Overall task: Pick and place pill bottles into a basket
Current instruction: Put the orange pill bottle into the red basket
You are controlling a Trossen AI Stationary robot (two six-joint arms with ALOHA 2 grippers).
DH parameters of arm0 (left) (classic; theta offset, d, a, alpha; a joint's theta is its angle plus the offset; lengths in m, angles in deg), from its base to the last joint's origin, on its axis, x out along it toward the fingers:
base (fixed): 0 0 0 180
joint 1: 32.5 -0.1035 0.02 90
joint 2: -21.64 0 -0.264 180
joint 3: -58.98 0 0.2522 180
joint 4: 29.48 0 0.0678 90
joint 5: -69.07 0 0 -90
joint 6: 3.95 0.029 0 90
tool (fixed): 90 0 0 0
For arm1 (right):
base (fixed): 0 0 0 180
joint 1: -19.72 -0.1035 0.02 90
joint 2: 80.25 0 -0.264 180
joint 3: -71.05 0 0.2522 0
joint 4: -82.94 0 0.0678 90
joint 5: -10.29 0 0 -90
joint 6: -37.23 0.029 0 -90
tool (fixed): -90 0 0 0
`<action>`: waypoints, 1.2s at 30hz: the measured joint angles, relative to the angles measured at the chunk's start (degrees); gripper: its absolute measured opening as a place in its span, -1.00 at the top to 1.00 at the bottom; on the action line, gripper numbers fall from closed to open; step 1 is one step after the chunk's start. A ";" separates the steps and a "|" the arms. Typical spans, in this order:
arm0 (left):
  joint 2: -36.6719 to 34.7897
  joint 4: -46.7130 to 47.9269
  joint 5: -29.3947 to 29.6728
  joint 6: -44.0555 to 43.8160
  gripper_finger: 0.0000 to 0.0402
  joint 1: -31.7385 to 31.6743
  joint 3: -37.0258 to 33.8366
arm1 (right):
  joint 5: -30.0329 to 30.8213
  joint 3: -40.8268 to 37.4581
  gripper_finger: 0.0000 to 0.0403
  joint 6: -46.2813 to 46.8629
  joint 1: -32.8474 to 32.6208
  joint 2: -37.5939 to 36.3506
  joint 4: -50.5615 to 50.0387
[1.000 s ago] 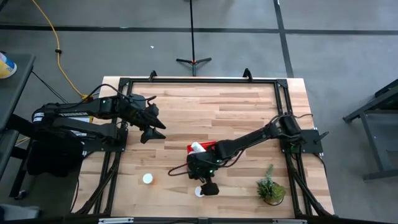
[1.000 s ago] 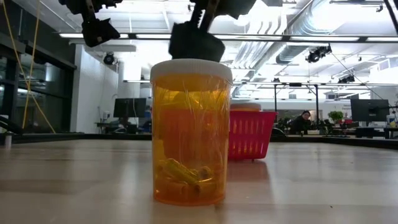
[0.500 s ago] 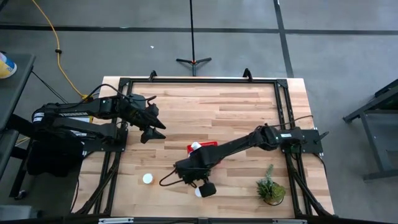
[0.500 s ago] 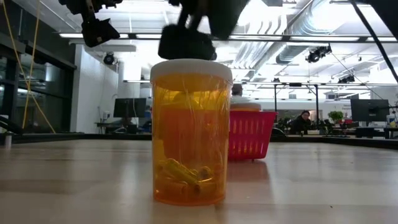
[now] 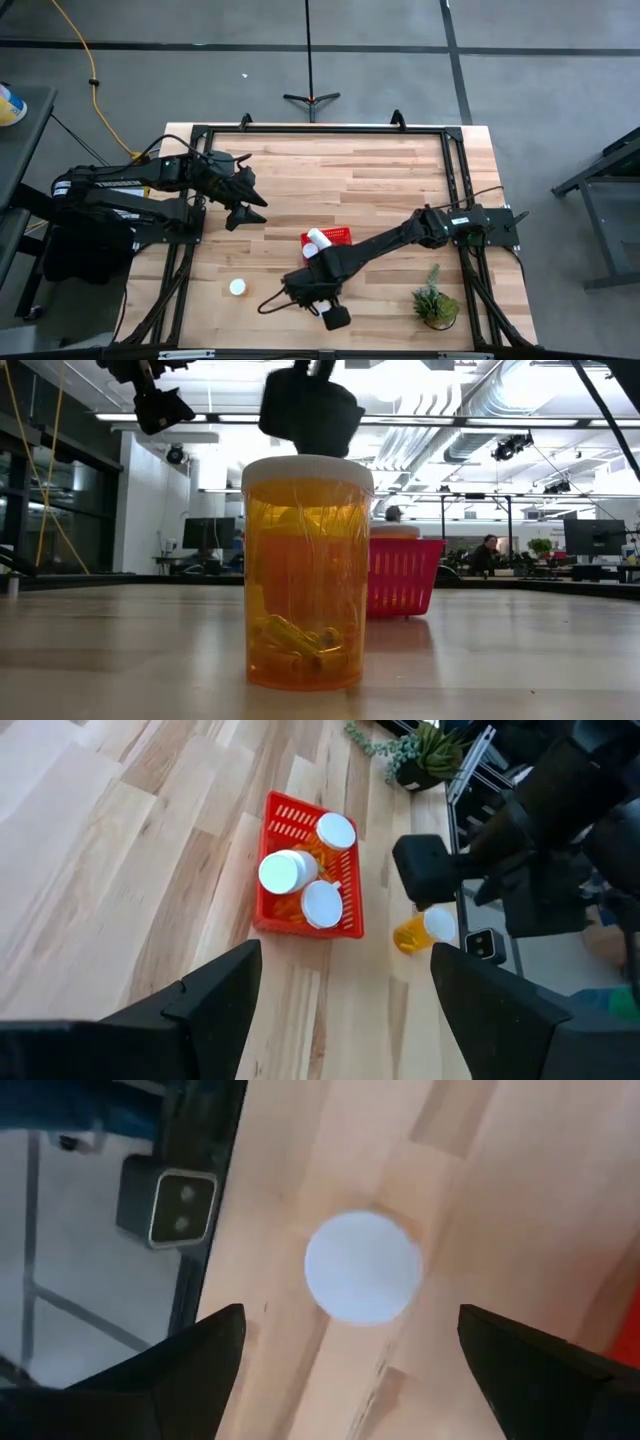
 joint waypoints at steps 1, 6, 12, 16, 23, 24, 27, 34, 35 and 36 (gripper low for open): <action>0.00 -0.12 0.02 0.04 -0.62 -0.02 0.00 | 0.13 0.00 -0.76 0.27 -0.13 -0.01 0.58; 0.00 -1.21 0.02 0.31 -0.62 0.00 0.00 | 0.67 0.00 -0.76 0.92 -0.40 -0.01 2.31; 0.00 -1.14 -0.16 0.57 -0.62 -0.02 0.00 | 1.40 0.00 -0.77 3.36 -0.55 0.30 4.92; 0.00 -1.16 -0.81 0.57 -0.62 -0.02 0.00 | 1.25 -0.02 -0.76 3.59 -1.03 1.55 5.16; 0.00 -1.13 -0.86 0.57 -0.62 -0.02 0.00 | 1.47 -0.11 -0.76 4.83 -1.97 2.13 6.55; 0.00 -1.15 -0.90 0.57 -0.62 -0.02 0.00 | 1.47 -0.12 -0.76 5.08 -1.97 2.29 7.05; 0.00 -1.14 -1.07 0.57 -0.62 -0.01 0.00 | 1.47 -0.13 -0.77 6.12 -1.97 3.17 8.00; -0.01 -0.74 -1.55 0.46 -0.62 -0.01 0.00 | 1.66 -0.22 -0.76 6.72 -1.97 5.32 7.63; -0.01 -0.68 -1.56 0.30 -0.62 -0.01 0.00 | 1.73 -0.20 -0.76 6.71 -1.97 5.37 7.79; 0.00 -0.70 -1.58 0.16 -0.62 -0.02 0.00 | 1.99 -0.20 -0.76 6.72 -1.96 5.37 7.88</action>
